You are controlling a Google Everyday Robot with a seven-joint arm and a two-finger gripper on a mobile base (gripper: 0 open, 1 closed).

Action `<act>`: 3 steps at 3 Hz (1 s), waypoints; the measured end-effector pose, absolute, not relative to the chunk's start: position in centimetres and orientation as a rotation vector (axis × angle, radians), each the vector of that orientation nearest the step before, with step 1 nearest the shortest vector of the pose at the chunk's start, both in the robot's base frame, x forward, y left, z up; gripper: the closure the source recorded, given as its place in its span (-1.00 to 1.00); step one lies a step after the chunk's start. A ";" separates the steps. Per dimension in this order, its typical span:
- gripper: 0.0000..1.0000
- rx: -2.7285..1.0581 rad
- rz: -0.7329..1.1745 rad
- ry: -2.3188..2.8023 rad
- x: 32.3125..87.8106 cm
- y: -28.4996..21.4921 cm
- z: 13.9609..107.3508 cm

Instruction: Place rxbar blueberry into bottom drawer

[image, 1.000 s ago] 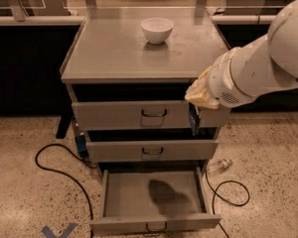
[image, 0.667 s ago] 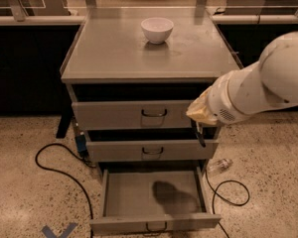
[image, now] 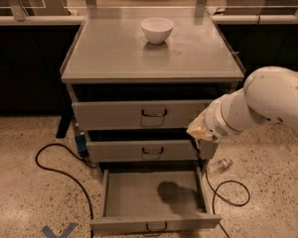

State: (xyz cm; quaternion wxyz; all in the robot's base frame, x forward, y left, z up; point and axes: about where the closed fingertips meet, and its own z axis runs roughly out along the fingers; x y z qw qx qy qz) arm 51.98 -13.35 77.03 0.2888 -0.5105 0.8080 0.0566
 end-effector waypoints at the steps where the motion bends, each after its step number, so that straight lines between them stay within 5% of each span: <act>1: 1.00 -1.331 0.228 2.205 52.3 -14.0 73.9; 3: 1.00 -1.291 0.403 2.324 52.9 -14.3 65.5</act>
Offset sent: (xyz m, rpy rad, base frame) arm 0.0221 -0.0165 -0.1873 0.1632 0.3734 -0.0832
